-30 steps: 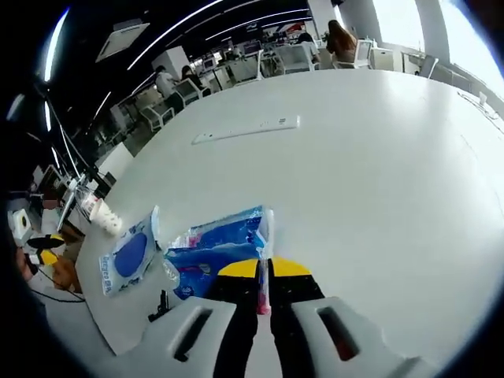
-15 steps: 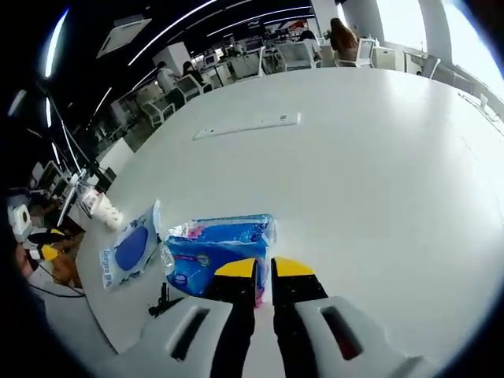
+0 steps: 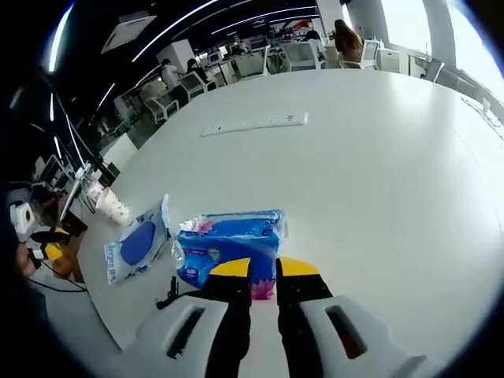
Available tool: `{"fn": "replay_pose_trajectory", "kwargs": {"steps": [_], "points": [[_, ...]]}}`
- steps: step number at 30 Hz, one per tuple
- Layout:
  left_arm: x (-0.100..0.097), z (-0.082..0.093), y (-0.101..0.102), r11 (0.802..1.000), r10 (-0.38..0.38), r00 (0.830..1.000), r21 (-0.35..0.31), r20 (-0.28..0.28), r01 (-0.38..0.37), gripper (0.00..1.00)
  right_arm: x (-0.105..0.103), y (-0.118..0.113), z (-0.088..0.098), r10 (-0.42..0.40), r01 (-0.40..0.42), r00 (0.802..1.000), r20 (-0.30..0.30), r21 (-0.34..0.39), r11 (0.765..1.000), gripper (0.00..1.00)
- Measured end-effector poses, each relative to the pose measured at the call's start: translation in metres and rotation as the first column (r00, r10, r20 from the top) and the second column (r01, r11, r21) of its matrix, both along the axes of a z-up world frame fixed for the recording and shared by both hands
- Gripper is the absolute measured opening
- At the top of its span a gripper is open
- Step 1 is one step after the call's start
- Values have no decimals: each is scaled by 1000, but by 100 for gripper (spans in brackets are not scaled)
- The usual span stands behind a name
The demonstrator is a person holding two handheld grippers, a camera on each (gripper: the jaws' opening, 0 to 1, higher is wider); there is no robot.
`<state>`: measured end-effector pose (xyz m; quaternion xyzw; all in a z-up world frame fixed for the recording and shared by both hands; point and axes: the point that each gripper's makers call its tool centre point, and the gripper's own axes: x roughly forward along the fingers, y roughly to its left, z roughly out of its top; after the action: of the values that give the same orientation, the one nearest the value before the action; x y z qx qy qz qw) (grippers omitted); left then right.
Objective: Arrange the tabletop items into an orderly group along one side of the table until the central work area is clear of visible clutter.
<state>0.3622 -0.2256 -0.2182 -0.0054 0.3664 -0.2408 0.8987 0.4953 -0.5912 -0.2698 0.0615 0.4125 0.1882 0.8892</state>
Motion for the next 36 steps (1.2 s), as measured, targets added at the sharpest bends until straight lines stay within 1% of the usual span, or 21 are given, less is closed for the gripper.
{"fn": "replay_pose_trajectory", "kwargs": {"steps": [12,19,22,32,36], "points": [[-7,-3,-1,1000,-13,1000,-13,-5,13,41,-14,5,6,13,-13,1000,-6,-9,1000,13],[-8,-4,-4,1000,-23,1000,-16,-6,23,41,-17,8,10,15,-15,1000,2,-9,1000,15],[-10,-5,-5,999,-33,999,-15,-8,33,41,-15,7,8,13,-13,1000,3,-2,1000,14],[-15,-11,-11,998,-56,998,-14,-18,56,41,-17,13,-1,28,-28,1000,-5,13,1000,14],[-15,-16,-13,998,-57,998,-18,-27,57,41,-21,23,-1,62,-62,998,-4,6,998,14]]}}
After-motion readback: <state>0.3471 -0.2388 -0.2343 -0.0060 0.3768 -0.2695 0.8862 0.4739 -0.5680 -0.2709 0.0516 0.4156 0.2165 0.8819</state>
